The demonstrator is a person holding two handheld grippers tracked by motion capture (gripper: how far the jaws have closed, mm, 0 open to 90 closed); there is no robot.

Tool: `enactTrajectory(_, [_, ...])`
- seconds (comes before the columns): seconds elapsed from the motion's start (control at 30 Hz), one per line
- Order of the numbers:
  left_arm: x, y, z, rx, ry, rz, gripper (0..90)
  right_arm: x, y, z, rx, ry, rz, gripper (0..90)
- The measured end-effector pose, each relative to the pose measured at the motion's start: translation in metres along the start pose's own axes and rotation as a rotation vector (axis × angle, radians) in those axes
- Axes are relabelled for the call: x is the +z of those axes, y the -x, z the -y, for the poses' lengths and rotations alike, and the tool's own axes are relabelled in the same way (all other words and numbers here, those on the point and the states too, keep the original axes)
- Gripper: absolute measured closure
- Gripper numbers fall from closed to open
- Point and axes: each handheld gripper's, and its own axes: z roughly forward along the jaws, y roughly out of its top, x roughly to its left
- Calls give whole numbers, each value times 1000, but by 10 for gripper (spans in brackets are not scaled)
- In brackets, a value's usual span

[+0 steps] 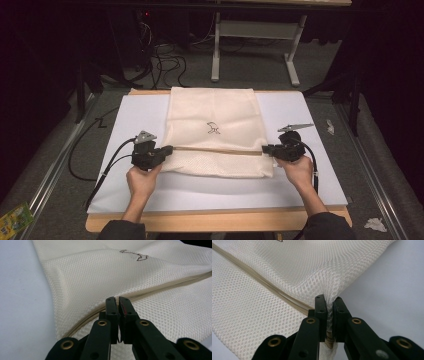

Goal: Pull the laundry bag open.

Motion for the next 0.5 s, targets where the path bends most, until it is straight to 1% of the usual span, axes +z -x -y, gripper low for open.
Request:
enactTrajectory(0.1, [-3,-2,2,-6,14,-14,874,0,1,0,2,2,3,858])
enactTrajectory(0.37, [-3,-4,3,-12,14,-12,874,-1,2,-2,0,7,6,858])
enactTrajectory(0.43, [-3,-4,3,-10,13,-21,874,-2,2,-3,0,7,7,858])
enactTrajectory(0.47, [-4,-6,3,-9,12,-25,874,-2,2,-3,-4,5,22,858])
enactTrajectory(0.5, [-5,-7,3,-18,16,-23,874,-3,3,-3,-5,4,28,858])
